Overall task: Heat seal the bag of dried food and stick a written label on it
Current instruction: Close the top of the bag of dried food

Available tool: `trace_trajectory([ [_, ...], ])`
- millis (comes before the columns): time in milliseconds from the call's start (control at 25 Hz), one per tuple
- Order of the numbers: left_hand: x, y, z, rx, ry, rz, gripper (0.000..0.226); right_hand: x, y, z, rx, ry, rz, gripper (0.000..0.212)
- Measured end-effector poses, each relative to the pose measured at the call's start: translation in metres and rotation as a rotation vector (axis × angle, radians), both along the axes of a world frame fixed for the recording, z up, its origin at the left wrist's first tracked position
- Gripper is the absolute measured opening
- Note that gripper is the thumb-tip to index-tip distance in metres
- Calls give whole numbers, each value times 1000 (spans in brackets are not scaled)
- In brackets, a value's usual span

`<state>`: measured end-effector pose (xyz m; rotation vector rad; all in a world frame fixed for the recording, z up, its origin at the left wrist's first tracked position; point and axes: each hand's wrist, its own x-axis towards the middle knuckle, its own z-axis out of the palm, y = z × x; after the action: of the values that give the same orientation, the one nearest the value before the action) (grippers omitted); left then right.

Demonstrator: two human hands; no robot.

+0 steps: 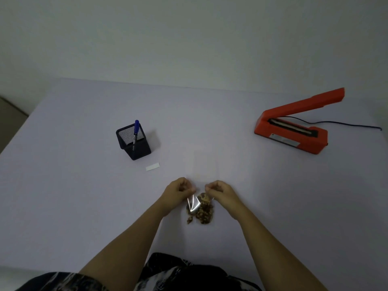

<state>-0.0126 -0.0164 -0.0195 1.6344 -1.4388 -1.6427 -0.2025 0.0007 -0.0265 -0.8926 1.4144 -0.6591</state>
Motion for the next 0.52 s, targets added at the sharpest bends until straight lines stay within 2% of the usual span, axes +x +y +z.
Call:
trace_trajectory([
  [160, 1, 7, -5, 6, 50, 12, 20, 3, 6, -4, -51, -60, -39, 18],
  [360, 1, 13, -6, -28, 29, 4, 14, 4, 8, -6, 9, -99, -91, 17],
  [520, 3, 18, -9, 14, 85, 33, 20, 2, 9, -8, 40, -121, -123, 16],
])
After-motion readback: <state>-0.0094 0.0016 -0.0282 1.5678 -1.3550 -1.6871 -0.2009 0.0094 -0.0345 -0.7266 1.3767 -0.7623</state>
